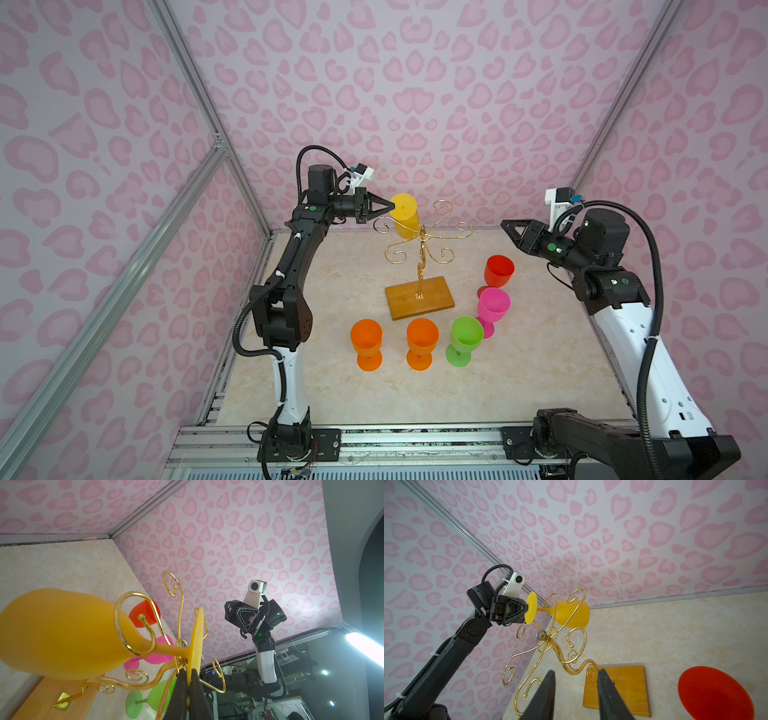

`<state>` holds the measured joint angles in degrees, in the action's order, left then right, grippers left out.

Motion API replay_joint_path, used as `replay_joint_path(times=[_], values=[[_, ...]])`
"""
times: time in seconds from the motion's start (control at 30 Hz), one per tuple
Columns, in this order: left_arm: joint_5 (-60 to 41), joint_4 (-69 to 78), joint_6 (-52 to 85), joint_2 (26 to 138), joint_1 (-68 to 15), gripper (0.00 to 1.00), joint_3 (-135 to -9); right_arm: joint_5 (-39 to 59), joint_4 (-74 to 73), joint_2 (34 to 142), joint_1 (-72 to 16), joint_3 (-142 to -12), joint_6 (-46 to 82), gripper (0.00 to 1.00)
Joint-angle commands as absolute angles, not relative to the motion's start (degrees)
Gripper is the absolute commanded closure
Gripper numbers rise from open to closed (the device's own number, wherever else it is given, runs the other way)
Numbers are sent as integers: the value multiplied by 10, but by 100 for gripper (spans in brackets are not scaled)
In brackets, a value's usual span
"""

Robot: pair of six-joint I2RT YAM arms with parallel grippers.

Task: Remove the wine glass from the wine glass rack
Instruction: 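Pull the yellow glass away from the rack with the left gripper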

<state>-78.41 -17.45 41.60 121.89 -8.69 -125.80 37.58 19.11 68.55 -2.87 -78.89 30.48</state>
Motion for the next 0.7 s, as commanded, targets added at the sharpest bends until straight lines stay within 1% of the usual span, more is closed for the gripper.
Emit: replay_joint_path(times=[0.0,0.67], values=[[-786,-167,400,1197,-83,99,-1257,384,174,687,-27,-785,305,65],[-775,-225,353,1175,-59,99,-1237,391,167,686,-23,-780,308,65]])
